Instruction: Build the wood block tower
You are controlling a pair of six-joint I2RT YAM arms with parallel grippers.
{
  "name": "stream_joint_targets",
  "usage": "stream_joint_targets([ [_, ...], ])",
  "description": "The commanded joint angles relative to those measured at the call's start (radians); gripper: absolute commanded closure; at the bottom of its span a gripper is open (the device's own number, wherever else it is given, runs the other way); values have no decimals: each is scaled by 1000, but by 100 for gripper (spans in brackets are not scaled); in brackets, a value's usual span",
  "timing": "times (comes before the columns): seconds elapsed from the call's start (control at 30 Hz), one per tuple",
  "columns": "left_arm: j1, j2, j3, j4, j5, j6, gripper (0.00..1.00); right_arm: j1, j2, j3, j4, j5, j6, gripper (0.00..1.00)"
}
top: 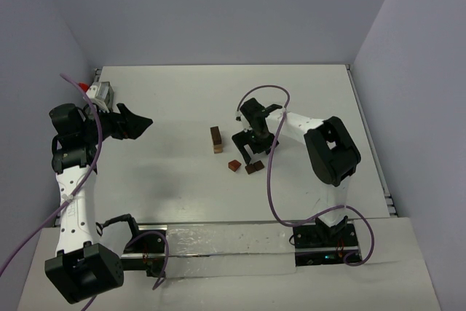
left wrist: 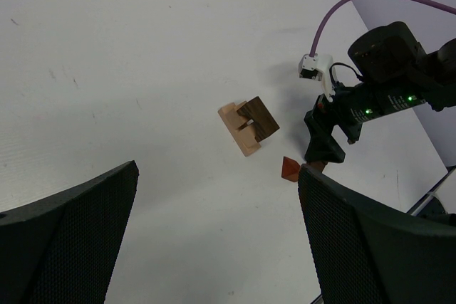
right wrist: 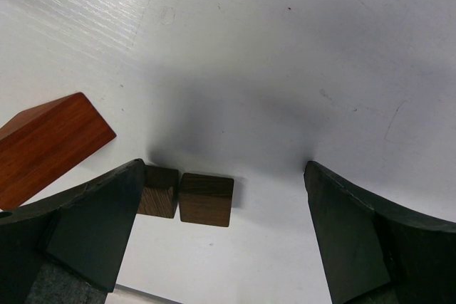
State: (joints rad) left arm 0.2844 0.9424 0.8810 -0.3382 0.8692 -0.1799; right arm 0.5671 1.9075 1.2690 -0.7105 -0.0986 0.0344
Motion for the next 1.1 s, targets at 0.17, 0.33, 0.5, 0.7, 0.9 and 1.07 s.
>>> stream_joint_targets([
  [0.17, 4, -13, 3, 43, 27, -1, 1, 11, 51, -68, -12, -78, 5, 1],
  [0.33, 4, -14, 3, 39, 27, 0, 1, 11, 51, -68, -12, -73, 6, 1],
  [0.5, 5, -14, 3, 39, 28, 2, 1, 10, 51, -70, -10, -70, 10, 1],
  [0.7, 5, -13, 3, 41, 28, 1, 1, 11, 46, -74, -11, -70, 9, 1],
  [0.9, 6, -13, 4, 39, 27, 3, 1, 10, 41, -79, -12, -67, 9, 1],
  [1.07, 5, -14, 1, 39, 30, 2, 1, 8, 39, -83, -12, -61, 10, 1],
])
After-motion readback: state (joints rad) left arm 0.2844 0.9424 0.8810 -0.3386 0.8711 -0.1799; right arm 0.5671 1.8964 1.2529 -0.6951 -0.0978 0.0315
